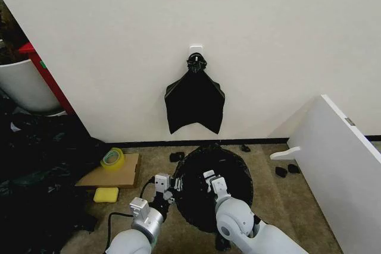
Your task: Place the garbage bag over the trash bin.
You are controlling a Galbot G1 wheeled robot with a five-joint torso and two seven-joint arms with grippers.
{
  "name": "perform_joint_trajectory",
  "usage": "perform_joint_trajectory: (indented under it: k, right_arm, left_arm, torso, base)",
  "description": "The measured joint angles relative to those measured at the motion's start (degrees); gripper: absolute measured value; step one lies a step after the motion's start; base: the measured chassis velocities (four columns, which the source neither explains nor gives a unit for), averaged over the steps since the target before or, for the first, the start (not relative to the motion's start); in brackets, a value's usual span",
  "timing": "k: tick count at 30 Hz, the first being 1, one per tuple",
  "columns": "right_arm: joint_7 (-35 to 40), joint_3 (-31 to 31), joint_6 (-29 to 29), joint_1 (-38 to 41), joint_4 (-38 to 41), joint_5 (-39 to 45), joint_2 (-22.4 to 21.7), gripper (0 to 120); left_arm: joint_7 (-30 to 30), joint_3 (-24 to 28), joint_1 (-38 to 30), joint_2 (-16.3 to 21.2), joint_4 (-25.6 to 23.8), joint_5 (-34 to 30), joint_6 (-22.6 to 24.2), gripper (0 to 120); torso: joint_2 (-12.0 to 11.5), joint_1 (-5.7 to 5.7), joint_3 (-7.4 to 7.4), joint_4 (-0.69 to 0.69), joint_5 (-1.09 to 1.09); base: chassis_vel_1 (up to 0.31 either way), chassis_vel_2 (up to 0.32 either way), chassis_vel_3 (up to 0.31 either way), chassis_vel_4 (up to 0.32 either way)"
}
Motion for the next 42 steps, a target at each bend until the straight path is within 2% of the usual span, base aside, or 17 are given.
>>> perform_joint_trajectory:
  k: [6, 11, 20, 31, 36, 42]
  right_arm:
    - [0.30, 0.18, 0.27, 0.58, -3.52, -0.88, 0.27, 0]
    - [2.36, -1.33, -2.60, 0.14, -3.88, 0.20, -0.02, 0]
    - [2.34, -2.42, -1.26, 2.36, -5.95, -0.77, 3.04, 0]
    - [1.46, -2.52, -0.61, 2.36, -8.64, -2.16, 2.84, 0]
    - [-0.94, -2.14, 5.04, 3.79, -10.92, -4.41, 5.22, 0]
    - [-0.45, -1.98, 3.71, 3.29, -11.84, -4.58, 3.75, 0]
  left_arm:
    - [0.04, -0.09, 0.15, 0.35, -0.04, 1.62, -0.10, 1]
    - [0.11, 0.43, 0.11, -0.14, 0.87, 6.20, -1.17, 1]
    - [0.14, 0.94, 0.10, 0.25, 1.54, 10.01, -1.62, 1]
    - [0.34, 1.04, -0.18, 0.01, 2.01, 10.27, -1.84, 1]
    - [0.85, 1.29, 0.27, 0.44, 1.26, 9.51, -1.80, 1]
    - [0.86, 0.99, 0.34, 0.28, 0.85, 8.89, -1.76, 1]
  torso:
    - [0.00, 0.00, 0.00, -0.01, -0.01]
    - [0.00, 0.00, 0.00, -0.03, -0.02]
    - [0.00, 0.00, 0.00, 0.00, -0.01]
    - [0.00, 0.00, 0.00, -0.02, -0.01]
    - [0.00, 0.00, 0.00, 0.00, -0.01]
    - [0.00, 0.00, 0.00, -0.02, -0.02]
  base:
    - [0.000, 0.000, 0.000, 0.000]
    - [0.000, 0.000, 0.000, 0.000]
    - [0.000, 0.000, 0.000, 0.000]
    - [0.000, 0.000, 0.000, 0.000]
    - [0.000, 0.000, 0.000, 0.000]
    - [0.000, 0.000, 0.000, 0.000]
